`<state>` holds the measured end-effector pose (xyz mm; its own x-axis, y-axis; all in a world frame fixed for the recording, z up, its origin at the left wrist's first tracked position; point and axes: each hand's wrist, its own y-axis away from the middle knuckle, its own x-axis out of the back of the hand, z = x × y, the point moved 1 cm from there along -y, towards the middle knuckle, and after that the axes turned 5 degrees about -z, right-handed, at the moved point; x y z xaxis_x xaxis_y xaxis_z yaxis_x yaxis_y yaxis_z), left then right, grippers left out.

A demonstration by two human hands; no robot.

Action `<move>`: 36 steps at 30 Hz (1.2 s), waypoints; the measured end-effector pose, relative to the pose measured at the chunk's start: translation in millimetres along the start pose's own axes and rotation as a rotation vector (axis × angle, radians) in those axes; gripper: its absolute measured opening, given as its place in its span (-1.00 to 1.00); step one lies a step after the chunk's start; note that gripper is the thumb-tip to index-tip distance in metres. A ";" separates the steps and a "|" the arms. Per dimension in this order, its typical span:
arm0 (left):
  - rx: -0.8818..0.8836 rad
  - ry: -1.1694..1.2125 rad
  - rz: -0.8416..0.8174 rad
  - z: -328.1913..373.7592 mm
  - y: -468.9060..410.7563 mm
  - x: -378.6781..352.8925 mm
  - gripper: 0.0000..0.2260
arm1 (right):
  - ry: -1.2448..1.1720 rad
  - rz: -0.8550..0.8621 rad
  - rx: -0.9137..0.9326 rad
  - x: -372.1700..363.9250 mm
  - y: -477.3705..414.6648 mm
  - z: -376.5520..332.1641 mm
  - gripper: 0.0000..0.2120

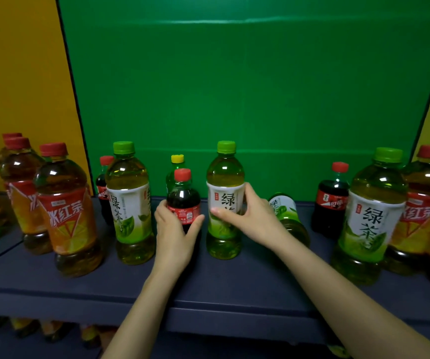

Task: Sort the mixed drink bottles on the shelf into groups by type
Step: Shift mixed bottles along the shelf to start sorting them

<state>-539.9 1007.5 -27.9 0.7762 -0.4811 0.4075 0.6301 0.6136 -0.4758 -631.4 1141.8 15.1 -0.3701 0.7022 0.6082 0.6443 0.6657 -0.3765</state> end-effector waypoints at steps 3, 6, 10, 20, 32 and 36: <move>0.013 -0.002 -0.031 -1.5 7.6 1.2 -0.32 | 0.019 0.016 -0.012 -2.5 1.8 -0.2 -0.47; -0.014 -0.059 -0.006 2.4 23.9 5.4 -0.31 | 0.050 -0.051 -0.052 1.3 6.7 -1.2 -0.36; -0.224 -0.168 0.192 14.6 51.9 17.2 -0.61 | 0.088 -0.025 -0.042 19.3 28.8 -0.7 -0.56; -0.612 -0.160 -0.203 58.8 67.9 -20.0 -0.85 | 0.308 0.167 -0.080 87.2 131.8 -9.9 -0.86; -0.312 -0.409 -0.476 105.3 25.0 -99.8 -0.60 | 0.540 0.492 -0.461 204.3 204.3 66.7 -0.88; -0.085 -0.556 -0.598 108.7 -6.7 -132.1 -0.45 | 0.580 0.351 -0.700 230.5 186.4 96.9 -0.65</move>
<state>-649.0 1135.0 6.1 0.1986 -0.3181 0.9270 0.9510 0.2912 -0.1038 -661.5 1452.3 17.4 0.1848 0.4738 0.8610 0.9765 0.0102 -0.2152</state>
